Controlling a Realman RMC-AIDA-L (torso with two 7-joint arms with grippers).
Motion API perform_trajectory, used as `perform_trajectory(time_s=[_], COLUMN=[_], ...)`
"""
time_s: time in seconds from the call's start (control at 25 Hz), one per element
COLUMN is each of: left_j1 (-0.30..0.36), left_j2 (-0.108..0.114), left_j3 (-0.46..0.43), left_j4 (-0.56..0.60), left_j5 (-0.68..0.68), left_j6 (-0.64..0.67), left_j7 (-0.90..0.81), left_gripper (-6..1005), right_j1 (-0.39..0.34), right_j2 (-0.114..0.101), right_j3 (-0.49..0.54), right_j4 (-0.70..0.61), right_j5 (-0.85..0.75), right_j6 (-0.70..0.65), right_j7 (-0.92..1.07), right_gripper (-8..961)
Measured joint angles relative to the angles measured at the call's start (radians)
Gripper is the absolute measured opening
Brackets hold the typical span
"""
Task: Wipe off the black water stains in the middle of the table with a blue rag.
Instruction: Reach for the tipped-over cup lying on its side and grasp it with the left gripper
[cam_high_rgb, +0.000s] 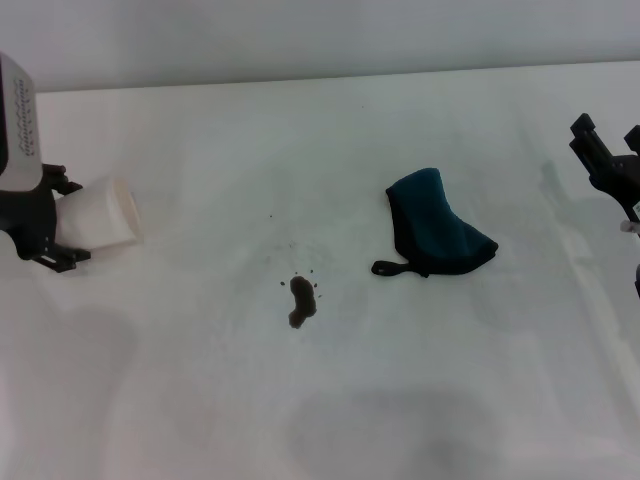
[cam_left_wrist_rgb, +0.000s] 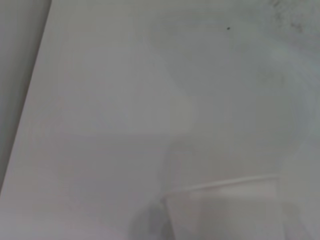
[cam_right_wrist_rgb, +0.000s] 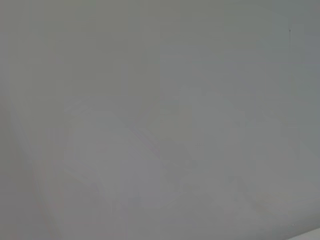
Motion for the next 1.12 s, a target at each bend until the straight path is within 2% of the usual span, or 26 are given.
perform_trajectory(time_s=[0.68,1.12], left_j1=[0.028,0.068], left_j2=[-0.001,-0.002], left_j3=[-0.001,-0.001], left_j4=[0.037,0.087], left_j5=[-0.106,-0.171], left_j6=[-0.038,-0.079], left_j7=[-0.127,-0.198], left_gripper=[889,889], right_j1=[0.000,-0.016], right_j2=[0.000,-0.001], right_j3=[-0.010,-0.011], right_j4=[0.010,0.005], right_j5=[-0.001,-0.001], right_j6=[0.014,0.056], right_j7=[0.000,0.000], right_gripper=[870,870])
